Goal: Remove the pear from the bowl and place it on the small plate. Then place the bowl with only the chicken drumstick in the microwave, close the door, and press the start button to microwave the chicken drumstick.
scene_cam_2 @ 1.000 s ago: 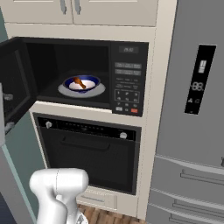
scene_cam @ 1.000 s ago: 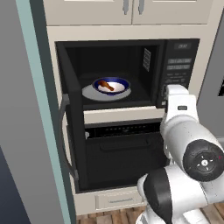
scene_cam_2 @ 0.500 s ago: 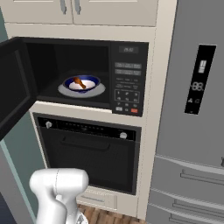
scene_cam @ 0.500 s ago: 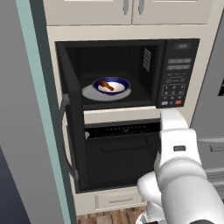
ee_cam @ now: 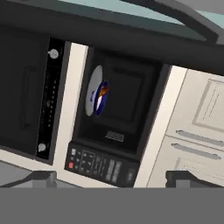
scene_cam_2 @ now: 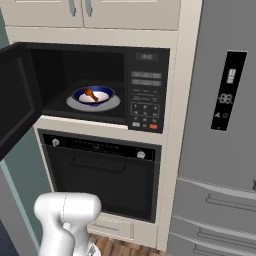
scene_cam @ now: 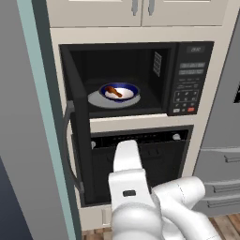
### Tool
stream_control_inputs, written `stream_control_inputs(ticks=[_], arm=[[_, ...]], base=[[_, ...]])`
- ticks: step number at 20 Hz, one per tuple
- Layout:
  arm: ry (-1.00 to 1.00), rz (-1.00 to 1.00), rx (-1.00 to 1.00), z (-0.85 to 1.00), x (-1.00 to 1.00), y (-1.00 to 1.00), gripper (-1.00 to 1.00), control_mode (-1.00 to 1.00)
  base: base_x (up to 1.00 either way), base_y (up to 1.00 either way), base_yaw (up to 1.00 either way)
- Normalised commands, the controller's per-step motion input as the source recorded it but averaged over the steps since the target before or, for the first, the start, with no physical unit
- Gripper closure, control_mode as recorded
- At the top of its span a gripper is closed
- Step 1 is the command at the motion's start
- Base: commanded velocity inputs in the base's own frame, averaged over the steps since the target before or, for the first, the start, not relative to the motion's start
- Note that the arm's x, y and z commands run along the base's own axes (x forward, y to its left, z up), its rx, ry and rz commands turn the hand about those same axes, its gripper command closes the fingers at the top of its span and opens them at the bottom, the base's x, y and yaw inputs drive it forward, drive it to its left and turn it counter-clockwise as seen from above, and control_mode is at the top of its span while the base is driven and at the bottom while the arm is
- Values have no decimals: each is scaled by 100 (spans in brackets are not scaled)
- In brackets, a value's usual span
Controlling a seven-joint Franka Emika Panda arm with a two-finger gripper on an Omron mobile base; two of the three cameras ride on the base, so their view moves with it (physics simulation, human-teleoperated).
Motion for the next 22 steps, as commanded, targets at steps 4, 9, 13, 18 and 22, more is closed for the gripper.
stream_control_inputs(ticks=[4, 9, 13, 18, 22], arm=[[0, 0, -13, -45, 6, 99, -100, -100], [0, 0, -10, -48, 42, 96, -100, -100], [4, 0, -4, -43, 76, 77, -100, -100], [8, 0, -1, -36, 94, 58, -100, -100], [9, 0, 0, -38, 71, 57, -100, -100]], base=[[0, 0, 0], [0, 0, 0], [0, 0, 0], [0, 0, 0], [0, 0, 0]])
